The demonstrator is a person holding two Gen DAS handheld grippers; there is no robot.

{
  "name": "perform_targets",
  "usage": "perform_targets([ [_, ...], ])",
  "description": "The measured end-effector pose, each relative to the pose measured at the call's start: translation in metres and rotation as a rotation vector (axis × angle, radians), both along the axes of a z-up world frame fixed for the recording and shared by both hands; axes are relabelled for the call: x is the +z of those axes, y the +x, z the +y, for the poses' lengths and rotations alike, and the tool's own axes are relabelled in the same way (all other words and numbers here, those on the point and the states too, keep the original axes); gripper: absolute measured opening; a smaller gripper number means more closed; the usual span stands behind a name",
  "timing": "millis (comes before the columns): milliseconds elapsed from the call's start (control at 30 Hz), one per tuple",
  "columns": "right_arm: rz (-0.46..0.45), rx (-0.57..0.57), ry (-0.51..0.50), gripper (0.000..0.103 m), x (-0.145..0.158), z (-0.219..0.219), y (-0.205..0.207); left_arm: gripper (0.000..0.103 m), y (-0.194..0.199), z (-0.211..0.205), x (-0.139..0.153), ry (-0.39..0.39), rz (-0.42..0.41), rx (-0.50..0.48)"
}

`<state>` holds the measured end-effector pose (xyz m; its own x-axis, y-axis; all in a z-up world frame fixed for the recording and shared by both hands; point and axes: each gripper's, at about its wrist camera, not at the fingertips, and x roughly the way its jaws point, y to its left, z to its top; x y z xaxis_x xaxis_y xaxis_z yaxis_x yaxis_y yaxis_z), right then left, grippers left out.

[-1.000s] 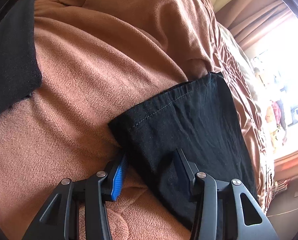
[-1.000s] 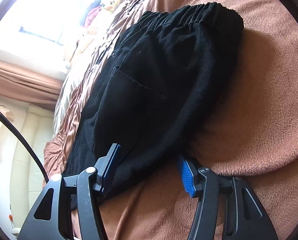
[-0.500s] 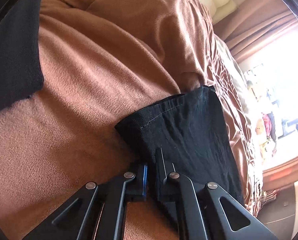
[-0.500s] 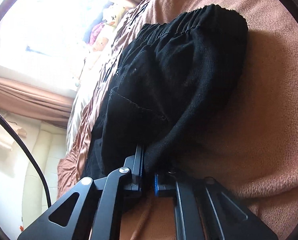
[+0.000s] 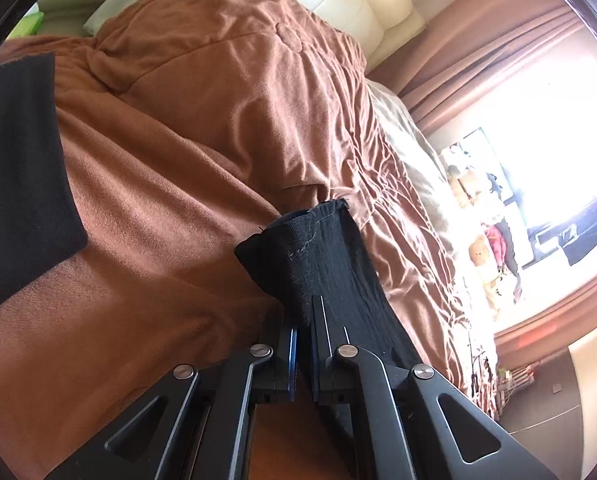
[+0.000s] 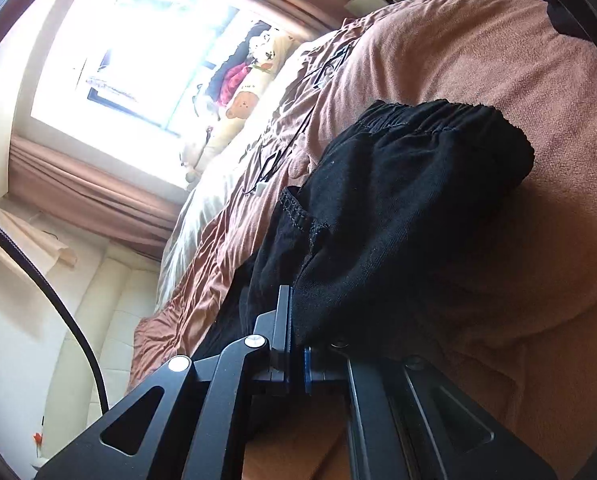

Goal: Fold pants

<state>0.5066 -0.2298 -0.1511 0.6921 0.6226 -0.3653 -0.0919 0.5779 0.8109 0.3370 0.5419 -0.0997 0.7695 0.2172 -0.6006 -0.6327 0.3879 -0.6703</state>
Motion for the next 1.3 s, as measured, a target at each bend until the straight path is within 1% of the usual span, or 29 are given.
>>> perform_targets([
  [167, -0.011, -0.003, -0.008, 0.001, 0.010, -0.008, -0.013, 0.005, -0.015, -0.004, 0.017, 0.011, -0.012, -0.013],
  [300, -0.026, -0.001, -0.019, 0.001, 0.020, -0.015, -0.024, 0.005, -0.039, -0.008, 0.028, 0.017, -0.022, -0.006],
  [433, -0.039, 0.011, -0.035, 0.001, 0.028, -0.026, -0.046, 0.005, -0.067, -0.014, 0.031, 0.013, -0.022, -0.005],
  [567, -0.040, 0.023, -0.045, 0.001, 0.031, -0.035, -0.071, 0.005, -0.098, -0.023, 0.034, 0.009, -0.030, 0.005],
  [700, -0.033, 0.024, -0.049, 0.001, 0.030, -0.044, -0.088, 0.005, -0.124, -0.030, 0.036, 0.012, -0.022, 0.006],
  [1000, 0.002, 0.024, -0.038, 0.001, 0.022, -0.068, -0.133, 0.005, -0.175, -0.041, 0.030, -0.005, -0.014, 0.008],
  [1133, 0.023, 0.021, -0.052, 0.001, 0.020, -0.074, -0.148, 0.005, -0.191, -0.041, 0.023, -0.022, -0.011, 0.013],
  [1300, 0.036, 0.024, -0.064, 0.001, 0.026, -0.076, -0.163, 0.005, -0.206, -0.041, 0.016, -0.033, -0.006, 0.016],
])
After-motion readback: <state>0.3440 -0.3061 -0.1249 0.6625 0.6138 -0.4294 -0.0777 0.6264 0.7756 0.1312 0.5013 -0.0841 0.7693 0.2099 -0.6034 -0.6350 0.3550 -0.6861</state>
